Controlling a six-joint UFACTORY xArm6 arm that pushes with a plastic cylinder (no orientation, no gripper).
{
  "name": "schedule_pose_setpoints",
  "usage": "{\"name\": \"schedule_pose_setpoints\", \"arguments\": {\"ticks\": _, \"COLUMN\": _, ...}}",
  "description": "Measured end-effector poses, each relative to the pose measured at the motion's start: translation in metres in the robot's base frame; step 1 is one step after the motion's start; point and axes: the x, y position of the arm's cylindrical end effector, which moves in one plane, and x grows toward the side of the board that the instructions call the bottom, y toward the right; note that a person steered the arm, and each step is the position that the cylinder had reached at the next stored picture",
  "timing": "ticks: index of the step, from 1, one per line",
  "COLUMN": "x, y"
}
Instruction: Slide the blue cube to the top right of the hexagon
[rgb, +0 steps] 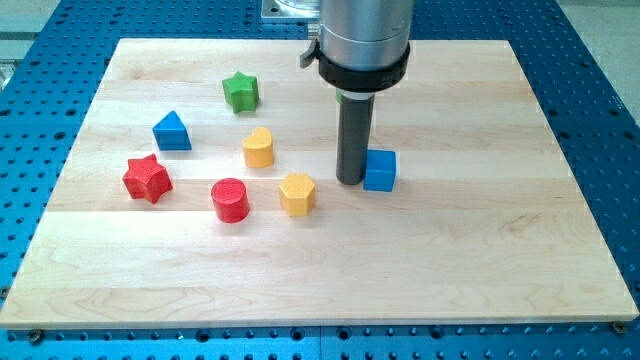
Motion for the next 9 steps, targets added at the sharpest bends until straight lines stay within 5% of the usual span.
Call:
{"name": "schedule_pose_setpoints", "arguments": {"ticks": 2, "x": 0.063, "y": 0.007}}
{"name": "schedule_pose_setpoints", "arguments": {"ticks": 4, "x": 0.007, "y": 0.020}}
{"name": "schedule_pose_setpoints", "arguments": {"ticks": 6, "x": 0.046, "y": 0.091}}
{"name": "schedule_pose_setpoints", "arguments": {"ticks": 8, "x": -0.040, "y": 0.067}}
{"name": "schedule_pose_setpoints", "arguments": {"ticks": 9, "x": -0.018, "y": 0.073}}
